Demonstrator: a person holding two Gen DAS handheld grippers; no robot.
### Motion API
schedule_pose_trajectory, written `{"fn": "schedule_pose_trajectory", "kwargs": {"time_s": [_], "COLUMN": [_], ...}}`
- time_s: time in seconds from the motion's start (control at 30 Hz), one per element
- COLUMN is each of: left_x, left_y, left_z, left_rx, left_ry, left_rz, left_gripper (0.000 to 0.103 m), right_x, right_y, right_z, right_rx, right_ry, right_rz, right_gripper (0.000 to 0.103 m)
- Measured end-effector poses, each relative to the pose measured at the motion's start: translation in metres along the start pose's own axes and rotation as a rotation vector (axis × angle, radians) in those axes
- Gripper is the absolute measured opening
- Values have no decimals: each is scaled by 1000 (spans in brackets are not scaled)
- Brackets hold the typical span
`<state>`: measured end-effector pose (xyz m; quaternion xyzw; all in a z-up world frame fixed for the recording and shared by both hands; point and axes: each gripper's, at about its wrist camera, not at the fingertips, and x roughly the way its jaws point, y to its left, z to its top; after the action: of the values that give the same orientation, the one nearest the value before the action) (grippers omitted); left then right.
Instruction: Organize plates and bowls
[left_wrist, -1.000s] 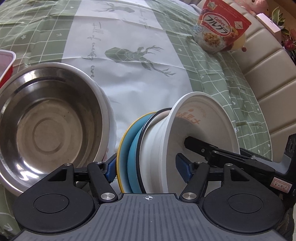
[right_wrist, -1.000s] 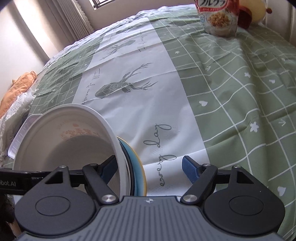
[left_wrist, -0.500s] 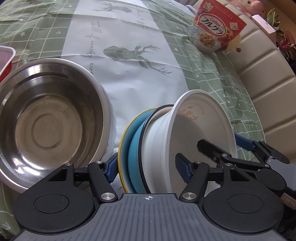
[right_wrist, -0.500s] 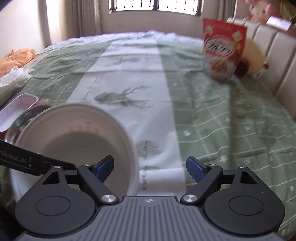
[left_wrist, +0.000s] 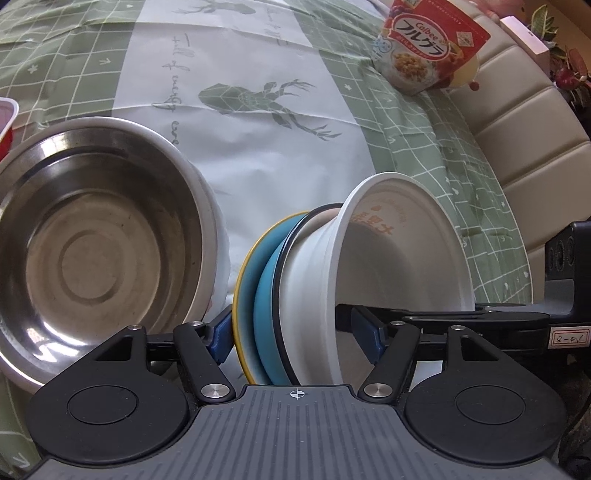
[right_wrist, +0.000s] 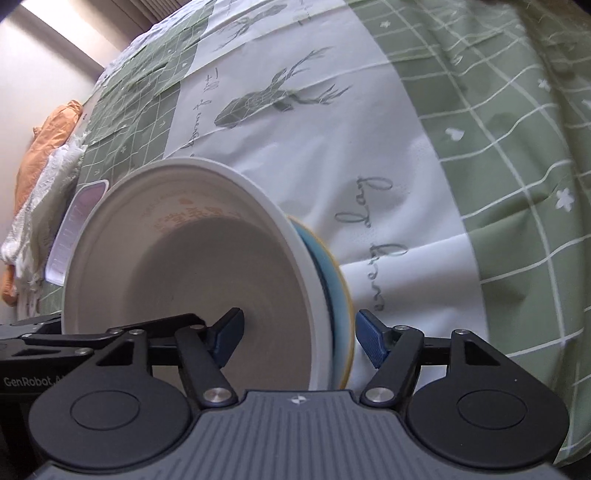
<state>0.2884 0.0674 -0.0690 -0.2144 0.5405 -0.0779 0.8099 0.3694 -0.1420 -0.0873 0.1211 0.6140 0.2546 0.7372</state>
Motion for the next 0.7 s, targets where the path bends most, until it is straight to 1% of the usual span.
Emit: {"fn": "schedule_pose_trajectory", "kwargs": {"time_s": [0.07, 0.23, 0.37, 0.53, 0.63, 0.7], "left_x": [1, -1, -6, -12, -11, -10], "left_y": [3, 7, 8, 13, 16, 12], "left_z": [2, 0, -5, -9, -10, -11], "left_rx": [-11, -22, -29, -53, -57, -39], "left_ry": [19, 30, 21, 30, 35, 27], "left_rz": [-12, -34, -30, -33, -35, -28], "left_gripper": [70, 69, 69, 70, 70, 70], "right_x": [2, 2, -1, -6, -3, -1], "right_y": [0, 6, 12, 12, 12, 9], "right_z": [-1, -10, -12, -13, -13, -11], "right_rx": [-6, -36, -42, -25, -28, -9], "right_ry": [18, 29, 22, 42, 43, 37], "right_rz": [27, 32, 19, 65, 59, 55], "right_gripper": [67, 66, 66, 66, 66, 66]}}
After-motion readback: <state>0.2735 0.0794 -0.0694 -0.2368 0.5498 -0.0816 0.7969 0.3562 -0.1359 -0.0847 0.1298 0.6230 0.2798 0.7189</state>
